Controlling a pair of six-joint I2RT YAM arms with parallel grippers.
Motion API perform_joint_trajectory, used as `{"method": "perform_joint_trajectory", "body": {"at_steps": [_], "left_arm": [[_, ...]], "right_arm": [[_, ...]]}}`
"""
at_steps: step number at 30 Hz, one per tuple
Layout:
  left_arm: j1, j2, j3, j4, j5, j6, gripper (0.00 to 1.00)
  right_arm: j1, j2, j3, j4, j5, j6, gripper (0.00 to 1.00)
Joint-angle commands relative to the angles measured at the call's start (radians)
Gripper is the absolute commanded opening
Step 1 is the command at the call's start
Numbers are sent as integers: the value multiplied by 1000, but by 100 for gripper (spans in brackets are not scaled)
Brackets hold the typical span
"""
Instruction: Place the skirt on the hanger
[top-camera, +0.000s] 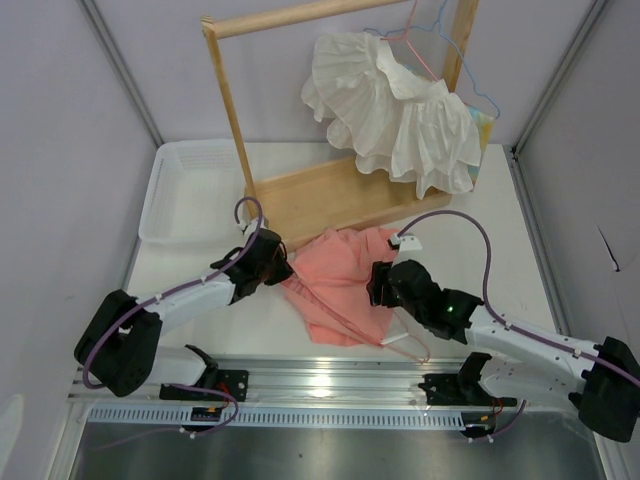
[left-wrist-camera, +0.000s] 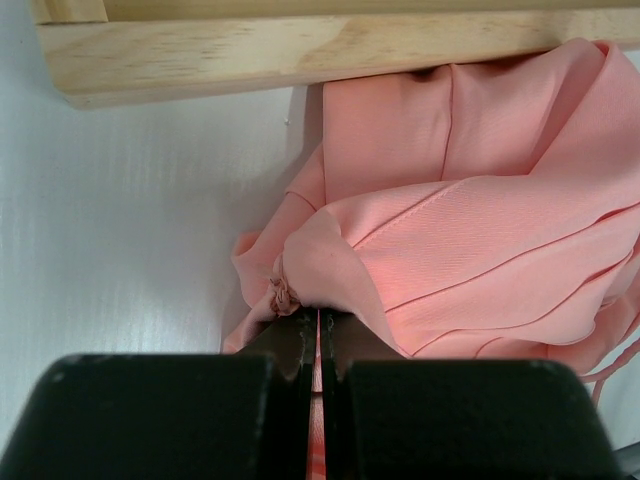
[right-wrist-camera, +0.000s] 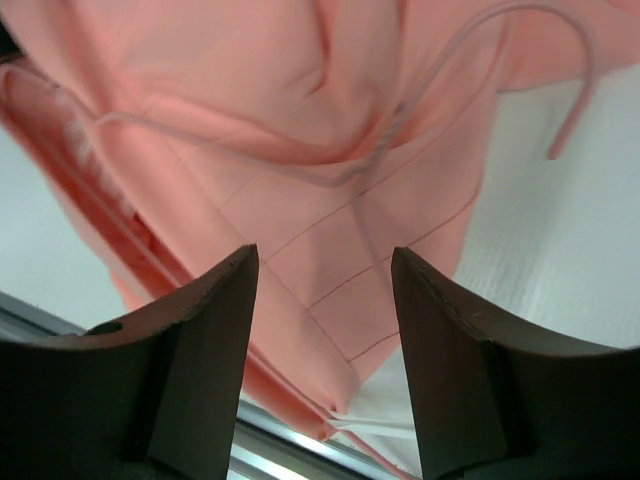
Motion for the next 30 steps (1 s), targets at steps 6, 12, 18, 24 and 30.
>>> {"method": "perform_joint_trajectory", "body": {"at_steps": [6, 12, 18, 24, 30], "left_arm": [[-9, 7, 15, 42, -27, 29, 0], [-9, 12, 24, 45, -23, 31, 0], [-9, 16, 32, 45, -20, 32, 0], [-9, 16, 29, 46, -20, 31, 0], [-10, 19, 32, 42, -21, 29, 0]], "right_arm": [[-190, 67, -15, 251, -275, -49, 62], [-214, 132, -23, 315, -349, -2, 57], [-216, 141, -23, 275, -309, 15, 57], [-216, 104, -48, 228, -283, 28, 57], [-217, 127, -60, 238, -271, 38, 57]]}}
